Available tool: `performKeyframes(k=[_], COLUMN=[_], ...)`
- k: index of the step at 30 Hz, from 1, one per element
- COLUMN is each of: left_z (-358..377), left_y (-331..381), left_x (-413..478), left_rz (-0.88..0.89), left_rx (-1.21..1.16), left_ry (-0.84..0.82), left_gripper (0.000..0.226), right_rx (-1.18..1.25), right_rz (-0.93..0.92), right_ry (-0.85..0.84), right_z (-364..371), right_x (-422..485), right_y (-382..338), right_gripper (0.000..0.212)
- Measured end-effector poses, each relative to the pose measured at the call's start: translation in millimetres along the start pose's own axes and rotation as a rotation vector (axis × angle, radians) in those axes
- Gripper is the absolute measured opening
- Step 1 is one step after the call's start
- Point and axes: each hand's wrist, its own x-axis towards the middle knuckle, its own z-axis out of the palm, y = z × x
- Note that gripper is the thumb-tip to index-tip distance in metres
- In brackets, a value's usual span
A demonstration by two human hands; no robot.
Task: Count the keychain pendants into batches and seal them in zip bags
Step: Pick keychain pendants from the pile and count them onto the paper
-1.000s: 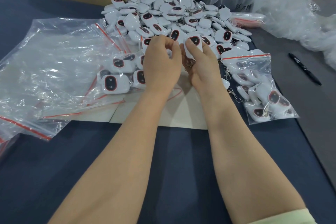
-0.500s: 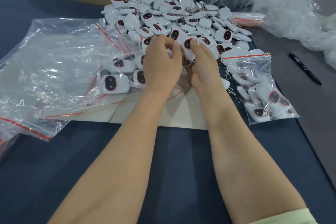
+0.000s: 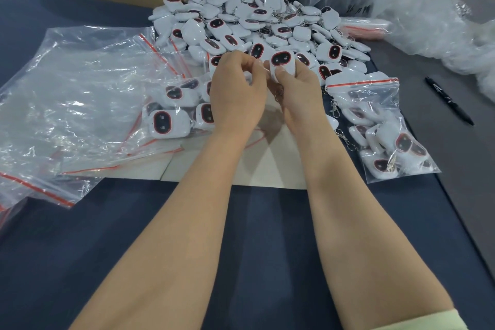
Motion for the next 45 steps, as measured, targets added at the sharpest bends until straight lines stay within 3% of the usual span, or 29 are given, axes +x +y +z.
performKeyframes(k=[4, 12, 16, 18, 20, 24, 27, 29, 32, 35, 40, 42, 45], left_z=[-4, -13, -11, -10, -10, -10, -10, -11, -14, -19, -24, -26, -28], left_y=[4, 13, 14, 15, 18, 20, 22, 22, 23, 24, 26, 27, 29], left_x=[4, 7, 7, 5, 3, 0, -2, -2, 1, 7, 14, 16, 18], left_rz=[-0.059, -0.169, -0.147, -0.082, 0.000, 0.139, 0.188, 0.171, 0.067, -0.093, -0.233, -0.242, -0.221], left_rx=[-0.074, -0.264, -0.278, -0.249, -0.210, -0.165, -0.140, -0.148, -0.212, -0.345, -0.557, -0.609, -0.660], left_ry=[0.005, 0.060, 0.052, 0.055, 0.084, 0.143, 0.130, 0.117, 0.119, 0.140, 0.101, 0.101, 0.101], left_gripper=[0.010, 0.019, 0.012, 0.013, 0.011, 0.013, 0.014, 0.013, 0.009, 0.017, 0.017, 0.018, 0.018], right_rx=[-0.083, -0.596, -0.594, -0.596, -0.612, -0.489, -0.585, -0.503, -0.348, -0.434, -0.576, -0.694, -0.804], right_rz=[-0.015, -0.014, -0.030, -0.069, -0.098, -0.075, -0.109, -0.112, -0.110, -0.159, 0.097, 0.124, 0.048], right_ry=[0.013, -0.100, -0.035, -0.043, -0.135, -0.443, -0.489, -0.448, -0.175, -0.006, -0.554, -0.639, -0.615], right_z=[1, 1, 12, 17, 20, 14, 11, 13, 16, 9, -3, 0, 5], right_x=[-2, -11, -14, -17, -19, -19, -19, -21, -15, -11, -23, -25, -25], right_y=[-15, -28, -21, -19, -20, -22, -22, -23, -24, -27, -37, -37, -39], right_gripper=[0.015, 0.032, 0.030, 0.018, 0.004, 0.040, 0.046, 0.043, 0.032, 0.033, 0.022, 0.018, 0.026])
